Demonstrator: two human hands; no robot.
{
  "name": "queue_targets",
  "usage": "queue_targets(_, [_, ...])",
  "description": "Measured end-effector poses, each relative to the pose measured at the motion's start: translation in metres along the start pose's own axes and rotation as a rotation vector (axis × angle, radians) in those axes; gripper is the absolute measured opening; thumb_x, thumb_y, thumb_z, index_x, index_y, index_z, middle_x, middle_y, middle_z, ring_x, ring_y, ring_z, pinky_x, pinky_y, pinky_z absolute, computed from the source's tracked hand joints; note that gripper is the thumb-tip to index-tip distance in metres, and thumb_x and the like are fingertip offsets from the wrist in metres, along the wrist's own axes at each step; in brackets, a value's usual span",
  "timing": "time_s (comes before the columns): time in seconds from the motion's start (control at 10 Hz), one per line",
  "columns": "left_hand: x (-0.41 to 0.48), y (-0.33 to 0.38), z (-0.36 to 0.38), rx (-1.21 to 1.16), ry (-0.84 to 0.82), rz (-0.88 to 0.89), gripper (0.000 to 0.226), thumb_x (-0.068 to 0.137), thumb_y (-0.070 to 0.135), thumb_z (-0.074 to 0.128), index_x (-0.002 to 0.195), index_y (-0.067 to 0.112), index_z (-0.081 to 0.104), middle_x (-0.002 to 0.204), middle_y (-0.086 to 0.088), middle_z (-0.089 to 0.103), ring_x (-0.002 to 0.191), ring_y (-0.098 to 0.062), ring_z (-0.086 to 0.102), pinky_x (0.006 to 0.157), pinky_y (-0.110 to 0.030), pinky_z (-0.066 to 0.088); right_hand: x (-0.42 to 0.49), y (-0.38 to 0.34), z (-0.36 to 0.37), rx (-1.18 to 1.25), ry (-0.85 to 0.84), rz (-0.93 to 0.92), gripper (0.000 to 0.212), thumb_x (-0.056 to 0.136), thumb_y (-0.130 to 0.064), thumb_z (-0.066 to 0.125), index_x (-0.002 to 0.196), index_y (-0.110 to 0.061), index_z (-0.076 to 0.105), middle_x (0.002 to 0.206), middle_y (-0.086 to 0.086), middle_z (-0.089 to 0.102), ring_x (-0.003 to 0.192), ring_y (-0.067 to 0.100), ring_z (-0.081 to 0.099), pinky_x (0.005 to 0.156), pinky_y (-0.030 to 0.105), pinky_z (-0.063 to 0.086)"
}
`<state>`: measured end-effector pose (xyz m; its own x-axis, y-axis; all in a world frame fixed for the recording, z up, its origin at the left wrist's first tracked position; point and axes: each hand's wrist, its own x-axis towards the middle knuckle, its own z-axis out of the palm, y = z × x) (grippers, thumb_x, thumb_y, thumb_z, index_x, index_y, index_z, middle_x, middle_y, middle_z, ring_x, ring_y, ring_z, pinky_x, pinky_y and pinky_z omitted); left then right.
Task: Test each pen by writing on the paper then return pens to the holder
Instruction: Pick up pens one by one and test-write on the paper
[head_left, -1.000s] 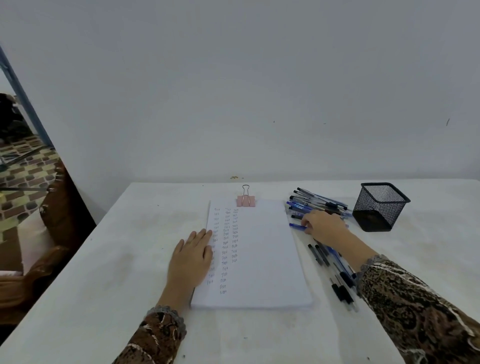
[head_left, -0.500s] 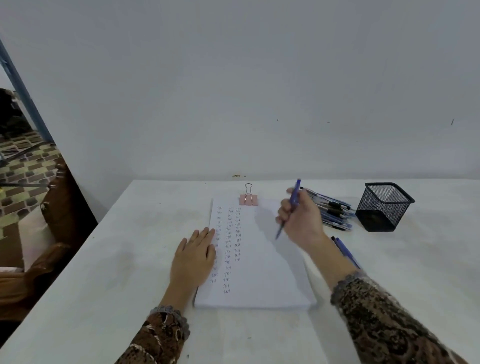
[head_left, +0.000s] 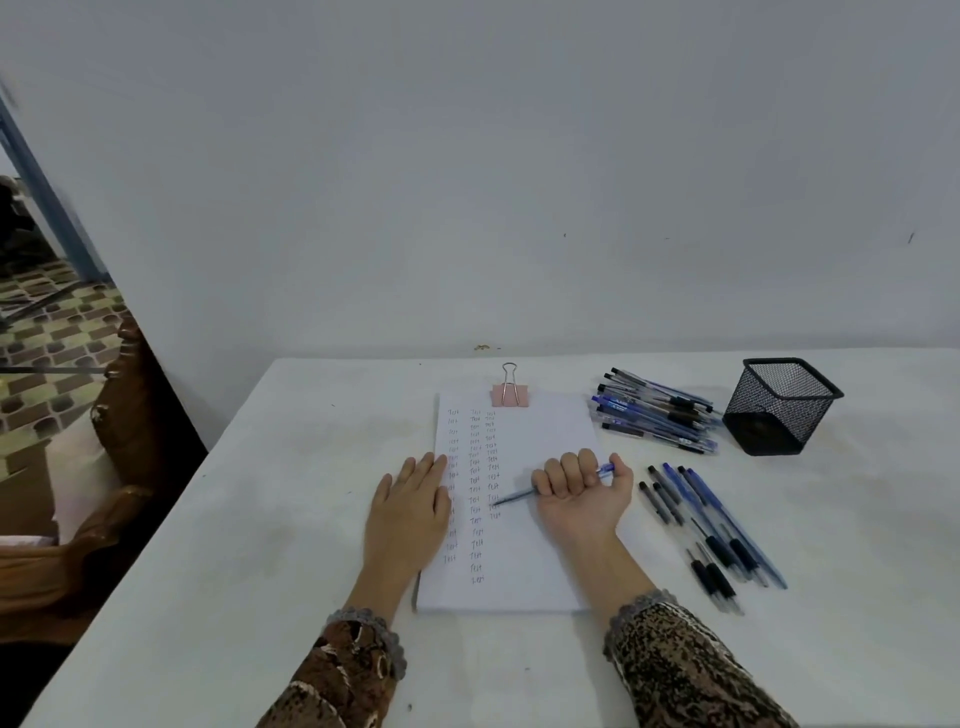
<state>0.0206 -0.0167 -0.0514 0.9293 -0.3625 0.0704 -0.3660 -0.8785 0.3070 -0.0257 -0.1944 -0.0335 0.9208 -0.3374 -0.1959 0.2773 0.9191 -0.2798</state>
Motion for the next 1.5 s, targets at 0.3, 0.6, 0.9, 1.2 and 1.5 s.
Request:
queue_targets(0.3, [0.0,-0.002,0.001,-0.035,0.018,0.015,0.049,0.1,0.03,0.019,0.148,0.026,0.012,0.156,0.01,0.01,0.144,-0.009,0.003,0.117,-0.032,0.0,0.008,0.007,0.008,-0.306,-0.019,0.054,0.058,0.099,-0.046,0.026,0.088,-0.01,0.07,0.069,0.005,0.067,0.05,0.014,0.058,0.047,0.02,0.047])
queue_targets(0.6, [0.001,-0.003,0.001,-0.043,0.017,0.02,0.049,0.1,0.03,0.02,0.148,0.025,0.013,0.156,0.008,0.011,0.144,-0.011,0.004,0.117,-0.033,0.001,-0.002,0.009,0.011,-0.663,-0.021,0.059,0.028,0.086,0.015,0.05,0.074,-0.01,0.044,0.071,0.012,0.055,0.051,0.015,0.062,0.05,0.018,0.052])
queue_targets(0.9, [0.001,-0.004,0.002,-0.032,0.018,0.021,0.049,0.1,0.031,0.019,0.148,0.025,0.012,0.157,0.007,0.01,0.145,-0.012,0.005,0.117,-0.033,0.001,-0.008,0.018,0.005,-1.02,-0.16,-0.109,0.037,0.084,0.019,0.048,0.069,-0.013,0.037,0.05,-0.003,0.039,0.04,0.01,0.038,0.04,0.016,0.03])
queue_targets(1.2, [0.001,-0.004,0.002,-0.02,0.013,0.021,0.049,0.1,0.03,0.018,0.149,0.025,0.01,0.157,0.007,0.008,0.145,-0.012,0.003,0.117,-0.034,0.001,-0.017,0.029,0.001,-1.323,-0.122,-0.301,0.047,0.067,0.013,0.052,0.055,-0.02,0.022,0.058,-0.011,0.023,0.053,0.006,0.021,0.053,0.019,0.022])
queue_targets(1.5, [0.001,-0.004,0.002,-0.02,0.016,0.025,0.049,0.101,0.03,0.019,0.149,0.025,0.01,0.157,0.007,0.008,0.145,-0.012,0.003,0.117,-0.034,0.001,-0.021,0.03,0.007,-1.38,-0.122,-0.326,0.047,0.069,0.016,0.054,0.053,-0.018,0.025,0.06,-0.006,0.027,0.048,0.002,0.026,0.05,0.01,0.027])
